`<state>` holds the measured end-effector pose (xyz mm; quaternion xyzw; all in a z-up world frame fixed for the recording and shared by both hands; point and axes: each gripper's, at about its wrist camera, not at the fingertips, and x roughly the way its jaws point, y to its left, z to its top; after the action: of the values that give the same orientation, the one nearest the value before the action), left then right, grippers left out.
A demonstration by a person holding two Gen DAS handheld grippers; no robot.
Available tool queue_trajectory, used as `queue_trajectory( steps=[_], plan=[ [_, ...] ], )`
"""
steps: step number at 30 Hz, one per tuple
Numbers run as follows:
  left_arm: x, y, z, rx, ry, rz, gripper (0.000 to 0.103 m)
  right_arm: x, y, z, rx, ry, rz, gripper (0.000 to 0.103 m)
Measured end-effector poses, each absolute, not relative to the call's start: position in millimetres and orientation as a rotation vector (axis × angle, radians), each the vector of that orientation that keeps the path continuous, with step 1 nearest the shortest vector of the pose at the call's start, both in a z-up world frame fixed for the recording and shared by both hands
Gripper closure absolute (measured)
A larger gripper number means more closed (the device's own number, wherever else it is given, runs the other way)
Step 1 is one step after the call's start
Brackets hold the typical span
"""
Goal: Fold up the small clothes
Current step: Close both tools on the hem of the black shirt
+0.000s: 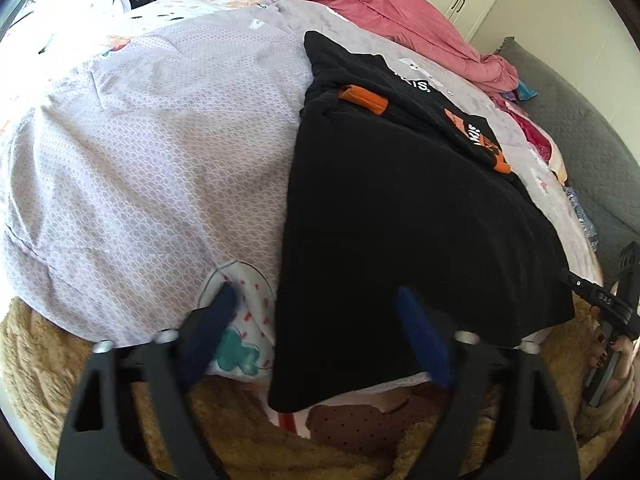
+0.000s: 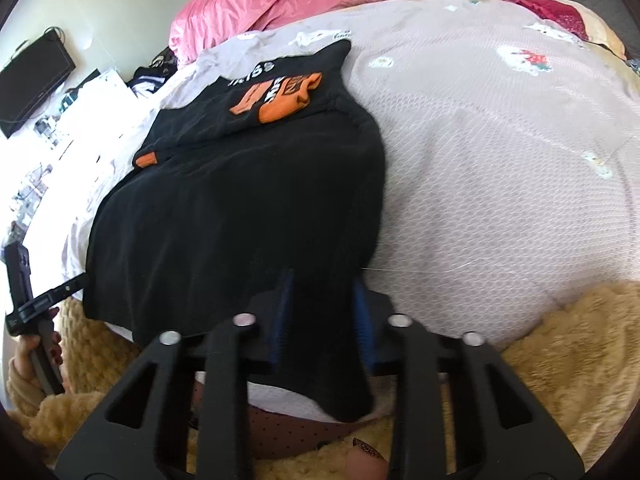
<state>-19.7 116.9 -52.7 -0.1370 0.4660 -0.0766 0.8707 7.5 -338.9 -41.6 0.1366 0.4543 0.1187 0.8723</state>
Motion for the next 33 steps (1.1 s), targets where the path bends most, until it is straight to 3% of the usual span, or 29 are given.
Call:
queue_trajectory(
  steps=[4,10,11,12,14,16,20,22,24,25,33],
  plan=[
    [-20,116,-55,-0.316,0.986,-0.175,0.045,7,-345,-38,0.296,0.929,0.245,0.094],
    [-18,108,-60,-0.283,1.002,-0.170,0.045,6,-334,-38,0.233,0.934,0.244,0.092],
    [-18,106,-61,-0.278,1.004,-0.169,0.045,6,-334,-39,0.229,0.941,0.244,0.090],
    [-18,106,-61,-0.274,1.004,-0.168,0.046,7,-333,-42,0.229,0.956,0.246,0.081],
    [-18,105,-61,-0.265,0.999,-0.155,0.062,7,-333,-46,0.229,0.980,0.237,0.072],
    [-18,107,-61,-0.296,0.998,-0.167,0.077,7,-333,-51,0.218,1.008,0.218,0.071],
    [-16,109,-64,-0.321,1.004,-0.183,0.080,5,-334,-56,0.220,1.031,0.208,0.068],
    [-16,109,-65,-0.329,1.005,-0.186,0.080,4,-332,-56,0.206,1.031,0.215,0.072],
    [-16,110,-64,-0.329,1.001,-0.186,0.086,2,-329,-54,0.194,1.024,0.240,0.096],
    [-16,111,-62,-0.336,0.995,-0.187,0.093,1,-328,-52,0.194,1.018,0.251,0.098],
    [-28,129,-35,-0.373,0.898,-0.188,0.095,-7,-346,-25,0.268,0.906,0.295,0.100]
  ],
)
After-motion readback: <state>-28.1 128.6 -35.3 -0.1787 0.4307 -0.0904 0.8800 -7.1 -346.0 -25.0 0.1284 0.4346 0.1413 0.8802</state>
